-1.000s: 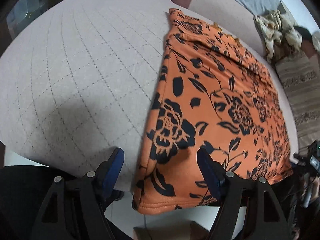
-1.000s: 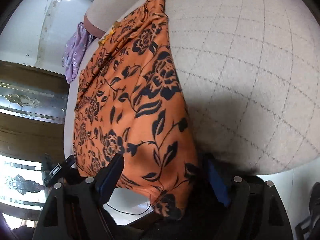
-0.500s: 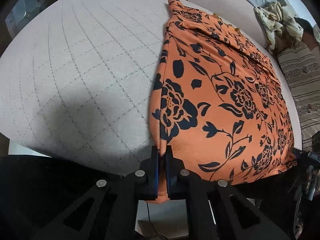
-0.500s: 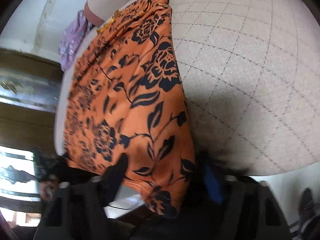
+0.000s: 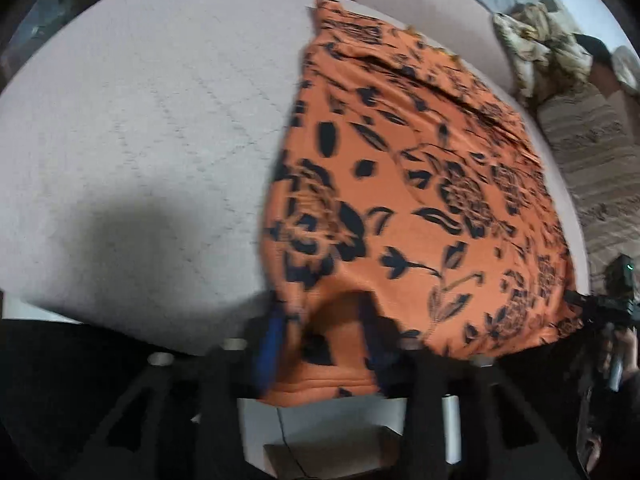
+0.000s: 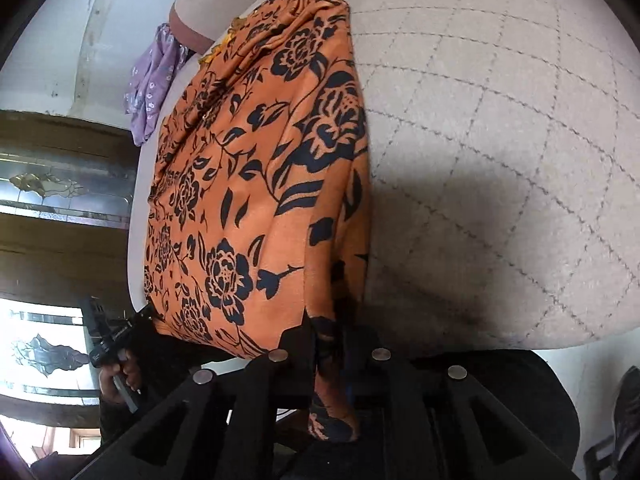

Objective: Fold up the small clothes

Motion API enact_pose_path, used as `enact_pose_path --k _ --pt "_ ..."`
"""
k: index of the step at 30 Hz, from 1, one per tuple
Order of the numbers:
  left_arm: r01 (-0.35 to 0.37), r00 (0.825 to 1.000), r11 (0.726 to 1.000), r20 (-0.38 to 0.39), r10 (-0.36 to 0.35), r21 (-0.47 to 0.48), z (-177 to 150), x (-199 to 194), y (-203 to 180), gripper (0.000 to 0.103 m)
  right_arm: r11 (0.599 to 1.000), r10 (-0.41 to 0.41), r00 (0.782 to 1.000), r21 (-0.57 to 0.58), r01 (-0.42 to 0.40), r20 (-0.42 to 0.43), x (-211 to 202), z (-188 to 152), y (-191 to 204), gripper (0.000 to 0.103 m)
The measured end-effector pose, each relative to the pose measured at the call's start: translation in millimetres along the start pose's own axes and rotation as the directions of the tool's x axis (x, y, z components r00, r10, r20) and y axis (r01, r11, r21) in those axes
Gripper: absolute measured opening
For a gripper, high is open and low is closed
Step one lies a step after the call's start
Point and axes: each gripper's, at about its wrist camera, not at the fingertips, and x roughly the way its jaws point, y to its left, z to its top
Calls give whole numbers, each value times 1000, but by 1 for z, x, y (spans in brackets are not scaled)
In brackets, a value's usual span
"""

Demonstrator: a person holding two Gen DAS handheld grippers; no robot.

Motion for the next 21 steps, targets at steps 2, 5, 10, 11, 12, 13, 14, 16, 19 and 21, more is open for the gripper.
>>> enact_pose_path --k 2,5,10,11,12,13,14,16,19,21 --pt "-21 1000 1000 0 21 12 -1 -1 -4 47 1000 3 1000 18 -3 -6 -1 2 -3 12" --pt "-23 1000 1000 -4 24 4 -3 -3 0 47 999 -43 999 9 43 9 -8 0 -3 37" --pt "-74 997 996 -19 75 45 4 4 -8 6 1000 -29 1000 -12 28 -11 -5 1 -1 38" --pt "-57 998 998 -19 58 34 6 5 -10 5 999 -33 999 -20 32 -16 -4 1 0 16" --pt "-40 999 999 -7 41 32 8 -1 -10 5 999 -26 999 -26 26 -25 -4 1 2 5" --pt "-31 999 999 15 30 41 10 -9 -12 5 999 -8 1000 -35 7 -20 -6 1 6 5" --pt "-8 999 999 51 6 48 14 -22 -14 5 999 24 1000 -38 -24 -4 -11 1 10 5" --pt "54 993 998 105 -57 34 23 -45 -15 5 995 95 994 -35 -94 52 -27 3 19 5" --pt "61 989 998 136 -65 31 35 -51 -13 5 985 172 977 -35 -169 127 -44 10 26 5" --pt "33 997 999 70 -32 -3 37 -26 -5 5 985 174 976 -34 -171 131 -39 13 24 5"
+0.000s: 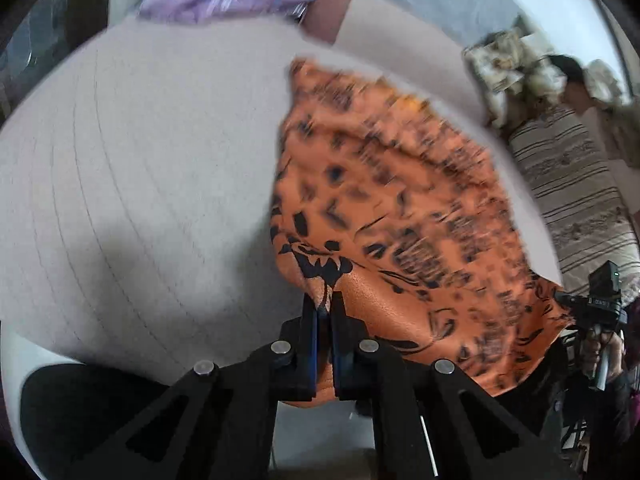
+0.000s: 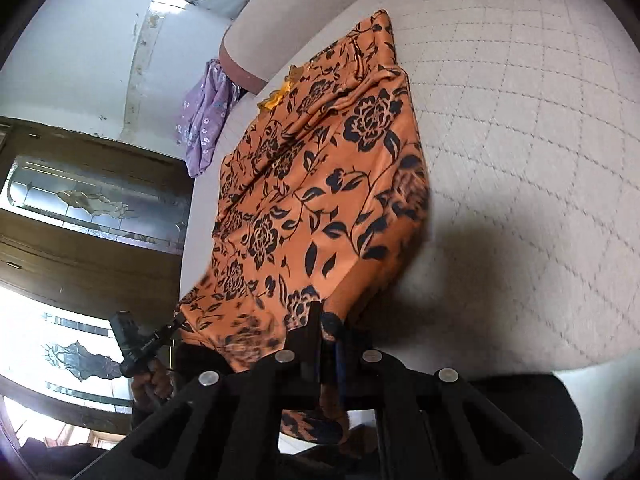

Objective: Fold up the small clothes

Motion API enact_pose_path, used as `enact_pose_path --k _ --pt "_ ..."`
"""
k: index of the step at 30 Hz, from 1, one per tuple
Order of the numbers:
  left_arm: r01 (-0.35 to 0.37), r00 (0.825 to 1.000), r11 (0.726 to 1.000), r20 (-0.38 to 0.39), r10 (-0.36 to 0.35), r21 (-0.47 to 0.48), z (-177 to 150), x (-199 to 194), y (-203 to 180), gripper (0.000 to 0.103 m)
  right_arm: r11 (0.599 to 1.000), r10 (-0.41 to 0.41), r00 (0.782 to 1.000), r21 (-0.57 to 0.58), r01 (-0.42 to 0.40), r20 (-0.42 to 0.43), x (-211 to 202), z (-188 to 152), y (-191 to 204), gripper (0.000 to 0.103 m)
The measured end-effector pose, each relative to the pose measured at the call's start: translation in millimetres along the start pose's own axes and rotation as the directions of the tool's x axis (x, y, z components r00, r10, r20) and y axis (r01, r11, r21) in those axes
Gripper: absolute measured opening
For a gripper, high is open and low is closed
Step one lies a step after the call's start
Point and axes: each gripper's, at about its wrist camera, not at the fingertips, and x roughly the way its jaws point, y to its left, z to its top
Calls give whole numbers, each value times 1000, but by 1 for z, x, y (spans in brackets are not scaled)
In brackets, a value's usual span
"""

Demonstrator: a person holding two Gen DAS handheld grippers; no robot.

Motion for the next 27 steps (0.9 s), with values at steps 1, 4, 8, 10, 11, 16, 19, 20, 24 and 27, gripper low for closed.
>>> enact_pose_path --k 1,4,8,10,11,16,19,20,24,27 --pt "-16 999 1000 -38 15 -14 -3 11 5 5 1000 -7 1000 26 8 -19 8 0 -8 5" --pt "-27 997 999 -79 26 -19 -8 27 9 5 997 -20 997 70 26 -72 30 -4 -24 5" --pt "36 999 999 20 -36 37 19 -4 -9 5 998 19 1000 54 -18 -22 21 6 -14 5" --pt "78 992 994 90 -84 71 49 -24 -23 5 998 63 998 28 -63 31 9 23 0 5" --pt "83 989 992 118 -94 94 65 -30 -30 5 996 89 994 11 -90 61 2 36 8 5" --pt "107 952 989 275 -133 106 176 -32 -50 9 981 196 935 -49 -190 297 -30 139 40 5" --pt "3 941 999 337 -14 31 248 24 -47 34 980 187 903 -6 -200 387 -11 207 34 8" --pt "-57 944 998 324 53 5 263 48 -42 74 983 150 904 35 -178 401 3 227 23 19" --pt "-156 975 982 140 171 -109 275 114 -11 85 980 -85 938 196 19 336 61 239 -13 84" --pt "-112 971 982 195 141 -152 247 101 3 85 985 -86 924 172 23 374 59 198 -12 84"
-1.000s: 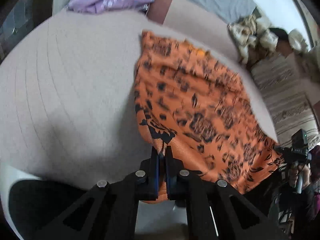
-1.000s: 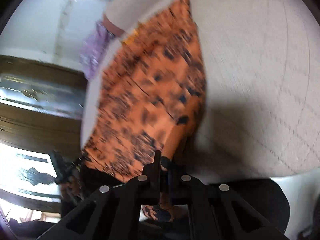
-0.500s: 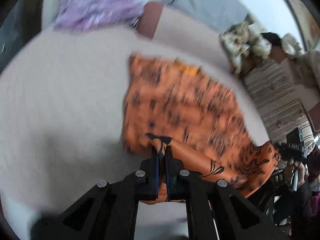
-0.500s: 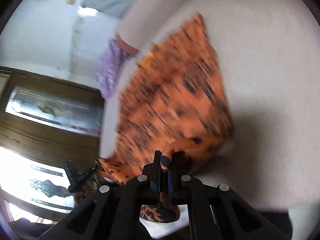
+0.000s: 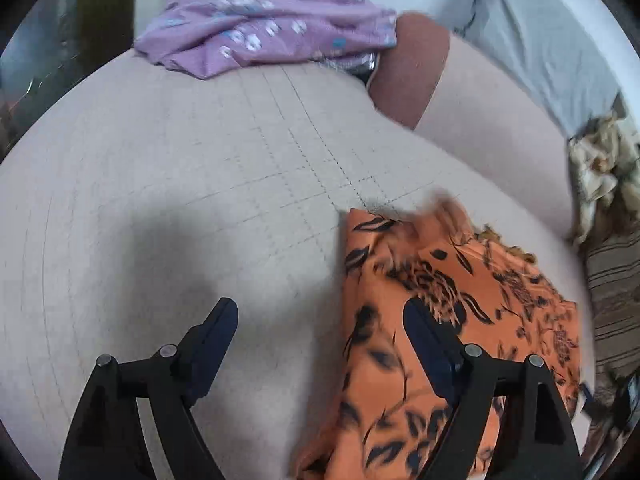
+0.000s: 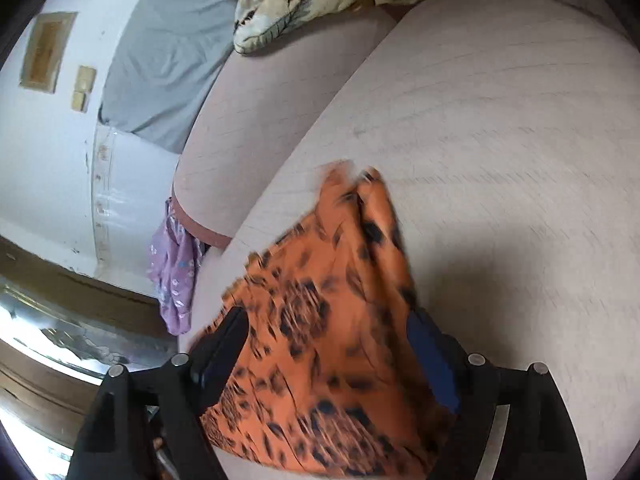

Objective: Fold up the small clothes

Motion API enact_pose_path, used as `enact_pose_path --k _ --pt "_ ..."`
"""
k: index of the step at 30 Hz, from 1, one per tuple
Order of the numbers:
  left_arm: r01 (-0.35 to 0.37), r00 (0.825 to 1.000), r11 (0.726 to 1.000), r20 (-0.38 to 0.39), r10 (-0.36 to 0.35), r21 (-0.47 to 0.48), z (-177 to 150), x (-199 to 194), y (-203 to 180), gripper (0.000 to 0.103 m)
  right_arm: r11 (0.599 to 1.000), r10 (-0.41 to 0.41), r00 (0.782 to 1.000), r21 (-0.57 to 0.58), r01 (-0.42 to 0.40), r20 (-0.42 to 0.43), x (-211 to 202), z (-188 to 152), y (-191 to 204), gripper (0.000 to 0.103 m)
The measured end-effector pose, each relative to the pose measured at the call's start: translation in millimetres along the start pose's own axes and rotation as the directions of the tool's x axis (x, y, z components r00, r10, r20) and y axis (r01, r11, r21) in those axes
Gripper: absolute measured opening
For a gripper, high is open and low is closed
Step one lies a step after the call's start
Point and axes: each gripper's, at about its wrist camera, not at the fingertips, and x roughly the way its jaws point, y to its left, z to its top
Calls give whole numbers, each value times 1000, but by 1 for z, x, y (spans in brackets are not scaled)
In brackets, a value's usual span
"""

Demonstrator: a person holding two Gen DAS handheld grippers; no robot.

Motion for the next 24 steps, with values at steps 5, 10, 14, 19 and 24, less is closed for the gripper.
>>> enact_pose_path --k 5,10,14,19,24 --pt "67 998 996 21 -66 -52 -57 -39 8 85 999 -6 1000 38 7 -23 -37 -73 -12 84" --pt "69 996 997 -52 -70 -29 -98 -18 -14 85 991 -20 999 130 27 -49 -17 -103 -15 84" --pt "-16 1000 999 -11 16 -32 -90 -6 -30 97 975 -37 999 219 36 -3 0 -98 -10 88" --pt "-64 997 997 -53 62 -34 -63 13 -41 21 972 -70 996 230 54 63 29 -84 3 60" --pt "13 1000 1000 19 -13 19 -45 -33 -53 16 981 -110 993 165 103 33 34 -72 24 12"
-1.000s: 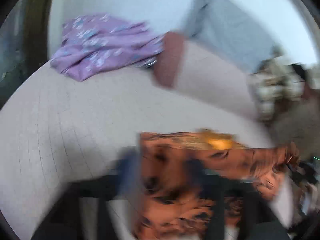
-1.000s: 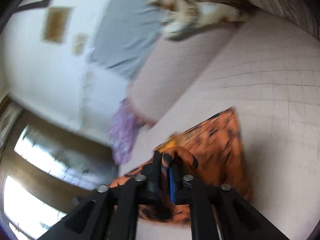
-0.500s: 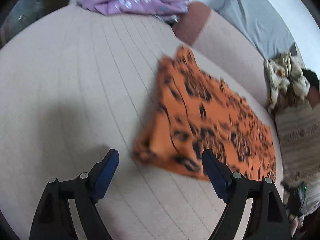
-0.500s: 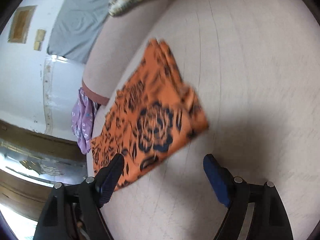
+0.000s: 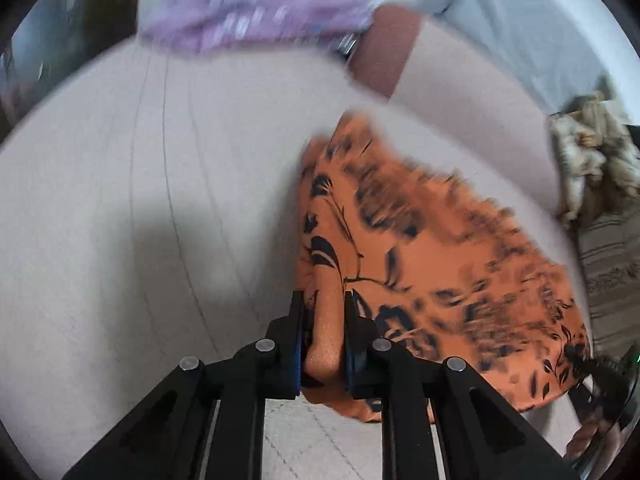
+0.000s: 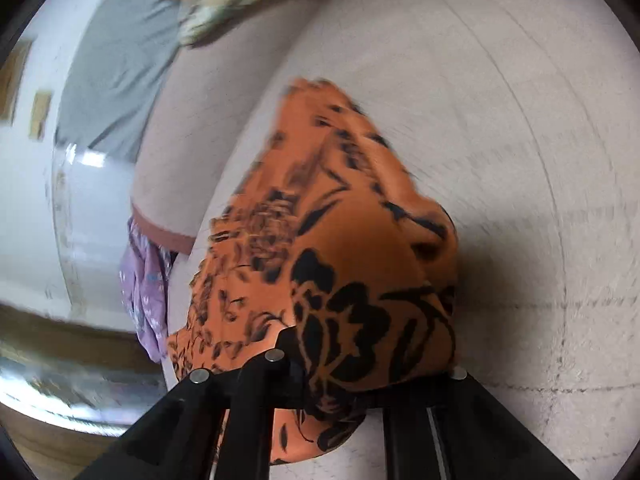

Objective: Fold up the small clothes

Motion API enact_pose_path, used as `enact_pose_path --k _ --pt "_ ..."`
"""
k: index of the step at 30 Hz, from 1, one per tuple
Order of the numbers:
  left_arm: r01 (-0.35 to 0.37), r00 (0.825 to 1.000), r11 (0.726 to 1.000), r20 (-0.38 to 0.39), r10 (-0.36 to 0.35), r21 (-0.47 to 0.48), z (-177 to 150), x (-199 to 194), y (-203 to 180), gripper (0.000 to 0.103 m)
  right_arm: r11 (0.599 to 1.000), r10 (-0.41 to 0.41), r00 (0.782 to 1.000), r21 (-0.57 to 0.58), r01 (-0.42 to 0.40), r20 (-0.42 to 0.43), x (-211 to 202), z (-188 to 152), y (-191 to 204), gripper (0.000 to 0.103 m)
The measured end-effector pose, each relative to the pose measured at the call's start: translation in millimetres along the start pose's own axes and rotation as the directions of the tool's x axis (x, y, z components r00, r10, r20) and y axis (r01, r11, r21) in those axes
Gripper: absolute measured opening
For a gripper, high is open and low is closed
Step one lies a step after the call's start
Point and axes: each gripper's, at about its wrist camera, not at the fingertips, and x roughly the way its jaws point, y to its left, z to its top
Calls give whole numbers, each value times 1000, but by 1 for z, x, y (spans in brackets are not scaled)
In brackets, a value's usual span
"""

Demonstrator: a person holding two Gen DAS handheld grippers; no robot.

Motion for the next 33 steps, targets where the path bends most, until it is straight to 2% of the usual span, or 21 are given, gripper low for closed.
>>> enact_pose_path --k 4,7,8,10,11,12,13,14,15,17,19,22,25,28,29,30,31,32,33 --pt "84 992 996 96 -86 30 -7 -71 -13 15 986 66 996 -154 -56 66 -54 7 52 9" --pt "80 990 996 115 -84 40 -33 -93 -11 16 970 84 994 -234 -64 76 -95 -6 61 9" --pt "62 993 997 94 -66 48 -50 -89 -5 22 970 86 994 -233 -69 63 -102 -12 54 9" --pt "-10 1000 998 17 9 57 -78 -54 13 43 969 20 1000 -247 -16 12 -99 -33 25 13" --pt "-62 996 997 -64 65 49 -91 -27 28 54 974 -31 999 -226 27 -13 -91 -41 2 19" --pt "-77 988 997 -129 79 19 -100 -11 44 53 979 -71 997 -192 62 -41 -84 -44 -17 32" --pt "-10 998 1000 -57 10 -5 -103 -22 54 54 988 -110 989 -115 99 -98 -74 -49 -48 37" --pt "-24 999 1000 -48 24 -8 -100 -30 55 57 996 -67 992 -57 61 -106 -77 -51 -65 38" --pt "-67 997 998 -51 66 -6 -95 -39 56 58 999 -27 996 -37 24 -83 -88 -52 -74 47" --pt "-38 999 999 -3 38 -15 -80 -51 59 59 995 -61 998 -82 59 -20 -107 -43 -72 67" --pt "-6 1000 1000 16 6 -1 -60 -53 59 60 991 -44 998 -122 47 33 -123 -28 -62 68" --pt "24 999 999 34 -25 29 -31 -41 51 60 977 -42 998 -206 52 52 -122 -3 -36 68" --pt "63 998 997 -19 -62 53 -12 -15 39 60 954 -56 997 -291 68 50 -110 15 -12 68" --pt "50 998 997 -48 -47 66 11 15 25 60 930 -71 997 -361 71 13 -85 27 7 68" --pt "40 998 996 -50 -36 75 16 24 21 53 922 -79 997 -380 72 -5 -77 31 12 68" --pt "6 998 994 -65 1 110 21 35 16 10 915 -86 996 -397 73 -17 -70 35 16 68" --pt "-75 991 988 -98 89 137 24 48 13 6 909 -97 995 -410 79 -23 -60 41 21 68" --pt "-108 987 985 -108 123 133 26 54 15 3 902 -111 994 -422 93 -19 -53 46 23 68" --pt "-112 985 986 -117 126 121 26 61 18 3 895 -122 992 -433 105 -11 -45 51 26 68"
